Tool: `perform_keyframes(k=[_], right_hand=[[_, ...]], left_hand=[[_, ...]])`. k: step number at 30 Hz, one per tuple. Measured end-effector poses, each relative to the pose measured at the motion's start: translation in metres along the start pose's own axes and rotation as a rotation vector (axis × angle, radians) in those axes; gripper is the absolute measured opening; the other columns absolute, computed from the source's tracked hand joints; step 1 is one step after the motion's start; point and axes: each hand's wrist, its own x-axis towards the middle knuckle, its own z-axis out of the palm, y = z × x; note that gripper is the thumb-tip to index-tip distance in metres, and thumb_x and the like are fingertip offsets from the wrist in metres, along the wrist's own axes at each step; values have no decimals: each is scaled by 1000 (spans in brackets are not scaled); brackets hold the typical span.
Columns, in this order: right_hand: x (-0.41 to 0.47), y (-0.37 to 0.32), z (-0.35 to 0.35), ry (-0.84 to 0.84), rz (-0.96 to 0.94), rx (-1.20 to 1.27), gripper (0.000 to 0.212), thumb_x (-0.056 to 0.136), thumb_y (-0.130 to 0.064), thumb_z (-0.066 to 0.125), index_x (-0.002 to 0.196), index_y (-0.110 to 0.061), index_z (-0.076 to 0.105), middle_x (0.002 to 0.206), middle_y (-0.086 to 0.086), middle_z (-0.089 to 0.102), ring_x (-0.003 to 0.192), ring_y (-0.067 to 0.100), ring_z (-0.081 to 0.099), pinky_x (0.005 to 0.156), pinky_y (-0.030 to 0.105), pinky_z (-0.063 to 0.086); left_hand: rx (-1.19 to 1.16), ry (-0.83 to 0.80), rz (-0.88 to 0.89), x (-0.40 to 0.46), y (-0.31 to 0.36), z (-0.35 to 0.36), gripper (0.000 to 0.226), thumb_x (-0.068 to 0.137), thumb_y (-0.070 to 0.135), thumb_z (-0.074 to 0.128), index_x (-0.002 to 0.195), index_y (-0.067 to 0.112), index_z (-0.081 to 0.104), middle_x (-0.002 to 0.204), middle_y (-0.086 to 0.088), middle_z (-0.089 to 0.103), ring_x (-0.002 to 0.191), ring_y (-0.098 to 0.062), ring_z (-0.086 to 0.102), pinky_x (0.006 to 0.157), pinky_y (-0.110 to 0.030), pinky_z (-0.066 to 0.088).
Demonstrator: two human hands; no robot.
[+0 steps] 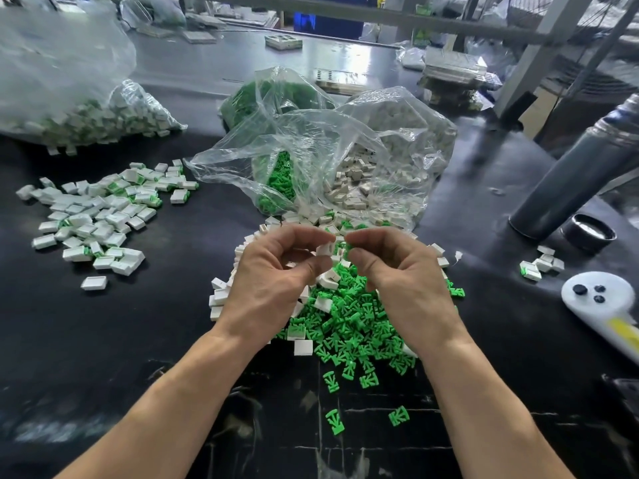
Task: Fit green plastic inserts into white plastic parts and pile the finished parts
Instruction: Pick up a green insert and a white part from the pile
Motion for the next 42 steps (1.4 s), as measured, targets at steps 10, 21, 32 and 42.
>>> perform_keyframes(k=[10, 21, 32, 42], right_hand=[[-4, -3, 6, 1, -9, 147, 14, 96, -7, 70, 104, -16, 75, 94, 1, 77, 83, 13, 71, 63, 22, 56], [-7, -4, 12, 82, -118, 76, 18, 92, -10, 75, 104, -24, 72, 89, -3, 74, 73, 7, 65, 67, 22, 53], [-9, -4, 13, 72, -212, -107, 14, 93, -13, 75, 102, -24, 78, 95, -6, 73, 80, 8, 66, 70, 15, 48], [-7, -3, 13, 76, -33, 107, 8, 92, -16, 76, 98, -21, 76, 82, -3, 75, 67, 8, 64, 59, 21, 53]], left_hand=[[-61, -8, 16, -1, 3, 1, 23, 83, 14, 80, 104, 25, 79, 95, 2, 78, 79, -6, 68, 67, -18, 53], [-77, -7, -14, -2, 6, 1, 20, 85, 15, 79, 104, 12, 75, 90, -3, 78, 76, -9, 69, 65, -22, 56], [-86, -38, -21, -4, 7, 0, 23, 87, 24, 73, 107, 13, 76, 86, -6, 77, 71, -14, 66, 64, -25, 56], [-121, -34, -7, -3, 9, 1, 19, 86, 5, 73, 105, 8, 77, 84, -5, 75, 68, -14, 64, 62, -23, 56]])
